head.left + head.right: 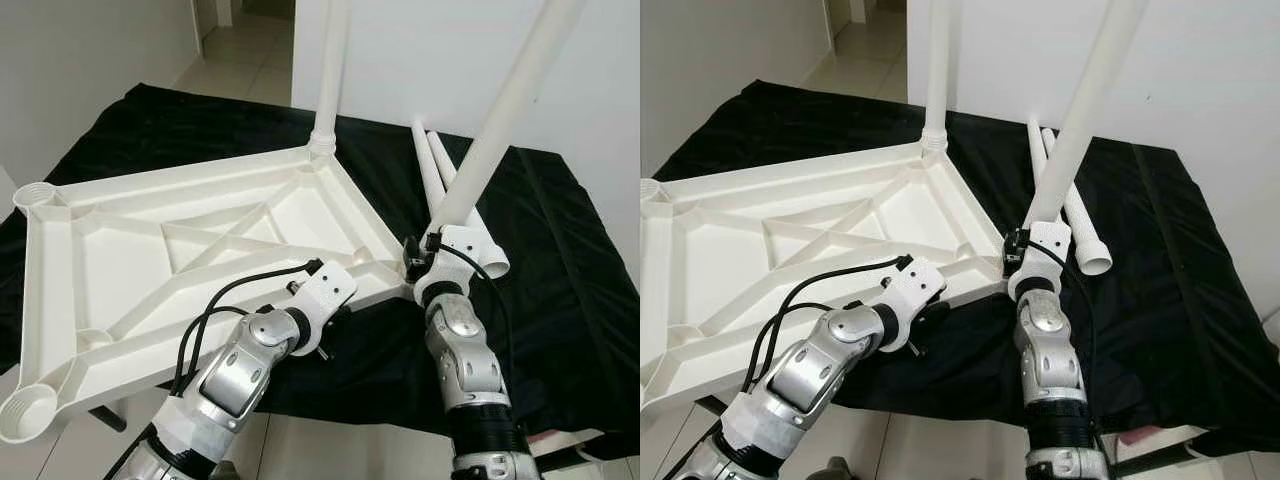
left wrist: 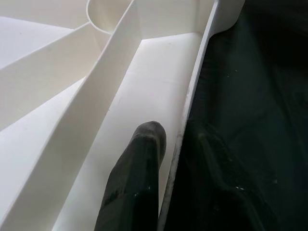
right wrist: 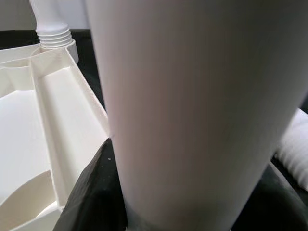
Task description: Building children table
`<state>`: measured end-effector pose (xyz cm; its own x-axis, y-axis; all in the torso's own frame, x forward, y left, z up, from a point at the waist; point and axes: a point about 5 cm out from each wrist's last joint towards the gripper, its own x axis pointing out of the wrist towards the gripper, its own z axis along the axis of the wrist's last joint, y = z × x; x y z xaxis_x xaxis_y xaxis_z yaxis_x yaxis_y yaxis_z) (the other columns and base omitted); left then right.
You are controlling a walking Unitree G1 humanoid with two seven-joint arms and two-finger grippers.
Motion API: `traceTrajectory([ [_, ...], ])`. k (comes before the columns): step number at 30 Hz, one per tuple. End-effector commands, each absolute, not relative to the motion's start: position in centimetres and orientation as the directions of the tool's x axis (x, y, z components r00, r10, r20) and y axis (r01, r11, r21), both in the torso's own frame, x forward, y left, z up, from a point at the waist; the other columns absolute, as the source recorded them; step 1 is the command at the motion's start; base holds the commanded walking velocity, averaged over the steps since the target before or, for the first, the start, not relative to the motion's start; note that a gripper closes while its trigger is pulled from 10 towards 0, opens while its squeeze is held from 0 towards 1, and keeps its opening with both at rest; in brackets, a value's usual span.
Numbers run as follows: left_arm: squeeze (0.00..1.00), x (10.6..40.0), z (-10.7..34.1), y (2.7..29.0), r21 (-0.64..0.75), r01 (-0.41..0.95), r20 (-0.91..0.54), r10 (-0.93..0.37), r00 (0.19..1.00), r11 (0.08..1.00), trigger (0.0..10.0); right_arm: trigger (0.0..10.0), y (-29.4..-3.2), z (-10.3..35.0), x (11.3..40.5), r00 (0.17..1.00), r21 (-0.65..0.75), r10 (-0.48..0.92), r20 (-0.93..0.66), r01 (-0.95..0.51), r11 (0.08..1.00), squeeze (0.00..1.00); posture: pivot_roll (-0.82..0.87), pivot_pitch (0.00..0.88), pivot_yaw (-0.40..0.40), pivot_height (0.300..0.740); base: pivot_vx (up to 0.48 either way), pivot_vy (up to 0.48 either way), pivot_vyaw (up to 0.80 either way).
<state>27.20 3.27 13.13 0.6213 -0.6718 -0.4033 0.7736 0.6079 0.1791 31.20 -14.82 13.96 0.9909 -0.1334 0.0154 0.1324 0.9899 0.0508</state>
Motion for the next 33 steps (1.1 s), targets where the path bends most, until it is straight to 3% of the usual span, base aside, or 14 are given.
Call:
traceTrajectory([
  [1,0.00,27.2,14.2,2.4,0.198,0.804,-0.366,-0.719,0.591,0.560,10.0,0.0,-14.3,12.9,30.9,0.993,0.051,-0.112,-0.033,0.114,0.992,0.00,0.12,0.025,-0.066,0.740,0.000,0.000,0.00],
  [2,0.00,27.2,14.2,2.4,0.198,0.804,-0.366,-0.719,0.591,0.560,10.0,0.0,-14.3,12.9,30.9,0.993,0.051,-0.112,-0.033,0.114,0.992,0.00,0.12,0.025,-0.066,0.740,0.000,0.000,0.00],
  [3,0.00,27.3,14.3,2.4,0.202,0.803,-0.364,-0.718,0.593,0.561,10.0,9.6,-14.3,13.2,30.9,0.993,0.053,-0.118,-0.026,0.119,0.992,0.00,0.12,0.026,-0.060,0.740,0.000,0.000,0.00],
  [6,0.00,27.5,14.4,2.5,0.205,0.801,-0.363,-0.717,0.595,0.562,10.0,10.0,-14.3,13.4,30.8,0.992,0.056,-0.124,-0.019,0.125,0.991,0.00,0.12,0.025,-0.057,0.740,0.000,0.000,0.00],
  [7,0.00,27.6,14.4,2.6,0.208,0.800,-0.363,-0.715,0.597,0.563,10.0,10.0,-14.3,13.6,30.8,0.991,0.058,-0.130,-0.010,0.131,0.990,0.95,0.12,0.026,-0.055,0.740,0.000,0.000,0.00],
  [9,0.00,27.7,14.4,2.7,0.211,0.799,-0.364,-0.713,0.599,0.563,10.0,10.0,-14.3,13.9,30.8,0.992,0.069,-0.123,0.006,0.123,0.990,1.00,0.12,0.024,-0.052,0.740,0.000,0.000,0.00],
  [23,0.00,28.4,15.0,2.7,0.240,0.786,-0.345,-0.707,0.617,0.570,10.0,10.0,-14.9,15.8,31.7,0.992,0.074,-0.062,0.109,0.054,0.996,1.00,0.12,0.018,-0.051,0.740,0.000,0.000,0.00],
  [24,0.33,28.5,15.0,2.7,0.240,0.785,-0.341,-0.708,0.619,0.571,10.0,10.0,-14.9,16.2,31.7,0.991,0.064,-0.035,0.130,0.027,0.998,0.00,0.11,0.022,-0.049,0.740,0.000,0.000,0.00],
  [25,1.00,28.5,15.2,2.7,0.230,0.789,-0.329,-0.717,0.614,0.570,10.0,10.0,-14.9,16.5,31.7,0.989,0.056,-0.025,0.148,0.016,0.998,0.00,0.11,0.027,-0.044,0.740,0.000,0.000,0.00],
  [33,1.00,28.5,15.6,2.5,0.214,0.810,-0.307,-0.750,0.586,0.546,10.0,10.0,-15.6,16.8,31.2,0.982,0.084,-0.040,0.187,0.024,0.996,0.00,0.10,0.039,-0.040,0.740,0.000,0.000,0.00],
])
